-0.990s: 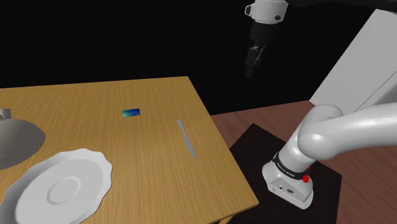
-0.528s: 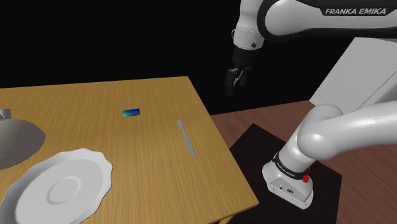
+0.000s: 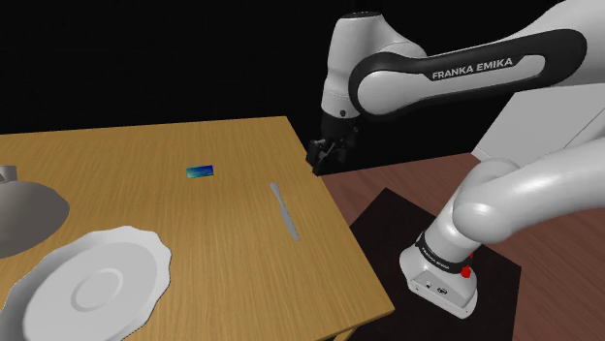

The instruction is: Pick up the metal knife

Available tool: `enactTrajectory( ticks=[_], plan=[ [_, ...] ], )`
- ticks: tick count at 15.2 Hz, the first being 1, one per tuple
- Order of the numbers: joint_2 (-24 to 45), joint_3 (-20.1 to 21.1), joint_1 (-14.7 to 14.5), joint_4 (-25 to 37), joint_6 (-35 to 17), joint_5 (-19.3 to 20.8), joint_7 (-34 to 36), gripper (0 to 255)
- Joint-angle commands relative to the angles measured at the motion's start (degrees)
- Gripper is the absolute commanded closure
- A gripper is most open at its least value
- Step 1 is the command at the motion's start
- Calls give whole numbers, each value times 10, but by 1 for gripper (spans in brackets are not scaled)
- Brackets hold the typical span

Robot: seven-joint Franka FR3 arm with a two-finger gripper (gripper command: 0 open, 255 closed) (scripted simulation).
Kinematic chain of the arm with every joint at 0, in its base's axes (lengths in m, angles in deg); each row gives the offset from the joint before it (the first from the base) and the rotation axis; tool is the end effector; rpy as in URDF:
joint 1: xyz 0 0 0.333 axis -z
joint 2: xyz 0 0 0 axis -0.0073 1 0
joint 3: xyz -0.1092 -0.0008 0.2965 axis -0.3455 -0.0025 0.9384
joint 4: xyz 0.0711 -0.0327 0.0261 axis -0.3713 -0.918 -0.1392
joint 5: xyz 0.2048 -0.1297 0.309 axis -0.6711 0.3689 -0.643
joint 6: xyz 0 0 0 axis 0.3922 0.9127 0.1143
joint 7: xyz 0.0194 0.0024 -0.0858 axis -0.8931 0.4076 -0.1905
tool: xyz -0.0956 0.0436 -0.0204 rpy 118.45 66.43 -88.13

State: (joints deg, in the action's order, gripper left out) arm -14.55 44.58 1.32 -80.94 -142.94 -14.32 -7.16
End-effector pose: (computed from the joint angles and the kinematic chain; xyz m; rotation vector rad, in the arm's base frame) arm 0.3377 0.1358 0.4338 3.1135 -0.2588 -0.0453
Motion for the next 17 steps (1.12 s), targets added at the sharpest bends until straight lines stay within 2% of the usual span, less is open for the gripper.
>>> enactTrajectory(
  ticks=[1,7,10,12,17],
  plan=[
    [31,22,5,-7,-45,-9,35,0],
    [163,95,35,5,-181,-4,154,0],
    [242,130,58,24,-245,31,229,0],
    [298,147,73,41,-283,72,290,0],
    [341,148,76,32,-327,110,317,0]
  ],
)
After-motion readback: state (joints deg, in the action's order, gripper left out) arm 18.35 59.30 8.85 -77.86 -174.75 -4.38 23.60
